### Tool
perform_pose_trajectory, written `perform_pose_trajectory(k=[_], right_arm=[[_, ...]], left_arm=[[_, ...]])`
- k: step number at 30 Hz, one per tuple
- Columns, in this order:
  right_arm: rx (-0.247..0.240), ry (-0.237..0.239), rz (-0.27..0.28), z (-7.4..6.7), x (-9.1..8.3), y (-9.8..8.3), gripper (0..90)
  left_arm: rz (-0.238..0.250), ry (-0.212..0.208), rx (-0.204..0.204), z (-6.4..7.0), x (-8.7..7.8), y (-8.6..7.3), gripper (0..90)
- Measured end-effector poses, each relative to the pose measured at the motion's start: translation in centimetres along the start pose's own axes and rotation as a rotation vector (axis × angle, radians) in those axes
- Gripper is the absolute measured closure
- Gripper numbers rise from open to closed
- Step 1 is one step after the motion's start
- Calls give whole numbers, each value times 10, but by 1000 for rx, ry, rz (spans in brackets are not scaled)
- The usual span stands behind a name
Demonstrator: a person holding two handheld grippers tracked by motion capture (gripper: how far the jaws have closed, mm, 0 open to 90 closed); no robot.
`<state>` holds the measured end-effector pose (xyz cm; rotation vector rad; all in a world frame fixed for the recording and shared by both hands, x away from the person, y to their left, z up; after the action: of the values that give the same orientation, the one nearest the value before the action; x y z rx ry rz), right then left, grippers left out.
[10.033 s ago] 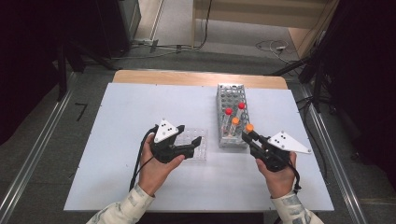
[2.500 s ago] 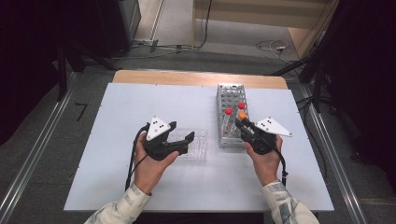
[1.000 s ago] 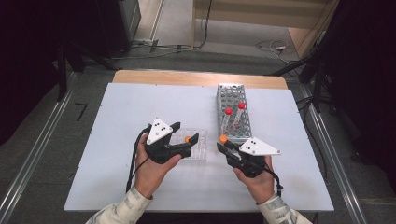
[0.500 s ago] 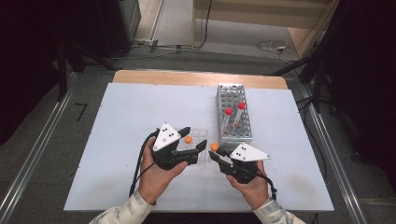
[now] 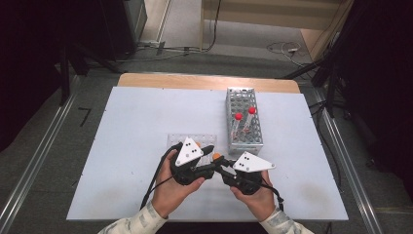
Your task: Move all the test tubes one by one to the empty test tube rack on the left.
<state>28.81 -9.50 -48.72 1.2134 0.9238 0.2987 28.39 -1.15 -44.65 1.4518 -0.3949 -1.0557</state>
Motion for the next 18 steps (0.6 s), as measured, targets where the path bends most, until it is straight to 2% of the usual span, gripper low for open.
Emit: perform_pose_trajectory(k=[6,18], right_arm=[[-2,0,3,-1,0,1,716],[-2,0,8,-1,-1,2,716]], left_arm=[[-10,-5,7,1,1,-2,642],[-20,-12,14,2,2,-3,689]])
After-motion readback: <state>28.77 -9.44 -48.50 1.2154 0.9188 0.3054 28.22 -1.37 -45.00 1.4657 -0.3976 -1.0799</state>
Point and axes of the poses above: each handheld gripper's, and its own axes: x roughly forward along the jaws, y roughly out of its top, z roughly to its right, the point moved 8 cm from there along x, roughly forward along the jaws, and after that the axes turned 7 degrees about -y, right-handed, at the moved point
